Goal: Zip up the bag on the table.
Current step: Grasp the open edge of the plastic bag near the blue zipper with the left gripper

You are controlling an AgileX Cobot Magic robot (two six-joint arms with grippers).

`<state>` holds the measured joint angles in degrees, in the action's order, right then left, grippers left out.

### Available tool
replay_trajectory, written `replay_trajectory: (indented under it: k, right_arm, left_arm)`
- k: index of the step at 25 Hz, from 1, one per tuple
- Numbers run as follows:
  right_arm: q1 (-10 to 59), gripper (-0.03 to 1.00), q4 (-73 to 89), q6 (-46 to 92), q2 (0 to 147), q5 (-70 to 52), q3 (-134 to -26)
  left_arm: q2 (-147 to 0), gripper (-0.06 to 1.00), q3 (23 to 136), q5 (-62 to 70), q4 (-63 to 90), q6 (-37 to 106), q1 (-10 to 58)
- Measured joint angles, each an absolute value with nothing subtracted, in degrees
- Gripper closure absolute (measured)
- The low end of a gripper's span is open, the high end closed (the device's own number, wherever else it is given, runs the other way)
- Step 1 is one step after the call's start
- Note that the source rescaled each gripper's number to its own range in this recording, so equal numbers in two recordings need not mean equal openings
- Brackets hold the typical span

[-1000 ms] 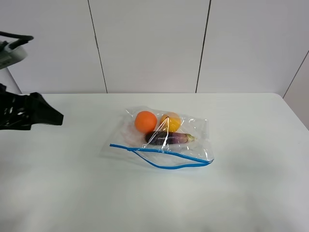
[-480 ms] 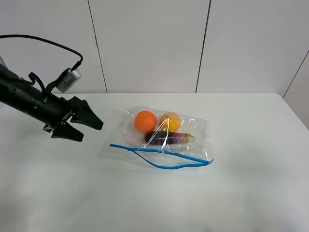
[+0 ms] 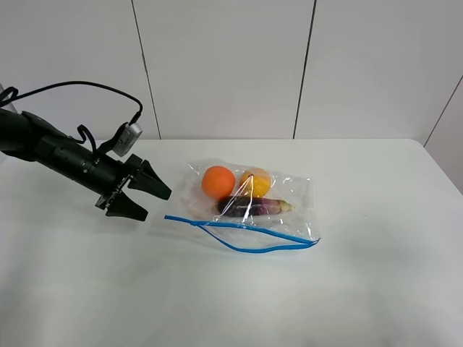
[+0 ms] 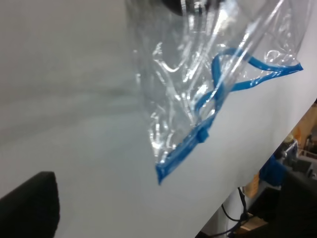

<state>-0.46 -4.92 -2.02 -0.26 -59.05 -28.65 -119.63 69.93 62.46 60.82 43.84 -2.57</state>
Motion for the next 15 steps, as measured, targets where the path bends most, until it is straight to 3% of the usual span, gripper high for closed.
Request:
replay_trajectory:
  k: [15]
  right_arm:
    - [-0.46, -0.03, -4.92, -2.02, -0.26, -59.05, -28.65]
  left_arm:
    - [-125.73, -0.06, 70.21, 60.43, 66.05, 49.65, -0.34]
